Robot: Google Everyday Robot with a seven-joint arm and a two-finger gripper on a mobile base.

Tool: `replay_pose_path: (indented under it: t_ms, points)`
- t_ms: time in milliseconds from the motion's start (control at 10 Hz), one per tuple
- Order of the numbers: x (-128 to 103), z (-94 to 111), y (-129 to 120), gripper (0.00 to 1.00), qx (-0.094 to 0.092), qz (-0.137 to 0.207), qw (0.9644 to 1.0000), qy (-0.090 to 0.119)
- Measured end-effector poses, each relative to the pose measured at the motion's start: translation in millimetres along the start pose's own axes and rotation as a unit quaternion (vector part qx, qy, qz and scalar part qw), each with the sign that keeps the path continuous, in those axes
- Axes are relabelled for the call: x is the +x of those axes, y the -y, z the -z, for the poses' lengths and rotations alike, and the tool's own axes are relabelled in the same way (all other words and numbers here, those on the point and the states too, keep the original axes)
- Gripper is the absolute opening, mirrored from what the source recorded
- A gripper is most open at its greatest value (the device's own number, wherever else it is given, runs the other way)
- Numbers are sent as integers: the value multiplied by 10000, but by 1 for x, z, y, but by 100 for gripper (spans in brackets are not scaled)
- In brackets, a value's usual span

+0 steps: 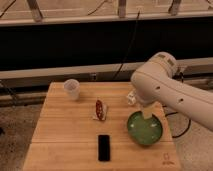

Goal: Move the arm in a circular motion

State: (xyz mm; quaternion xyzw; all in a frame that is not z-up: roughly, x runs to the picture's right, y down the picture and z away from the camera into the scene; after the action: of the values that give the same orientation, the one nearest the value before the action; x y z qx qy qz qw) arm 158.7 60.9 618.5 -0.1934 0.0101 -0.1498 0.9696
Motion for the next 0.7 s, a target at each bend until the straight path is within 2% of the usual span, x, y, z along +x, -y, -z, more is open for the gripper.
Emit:
replay_pose_path:
  t_ms: [700]
  points:
    - [-8, 12, 3, 80, 92, 280, 9996, -37]
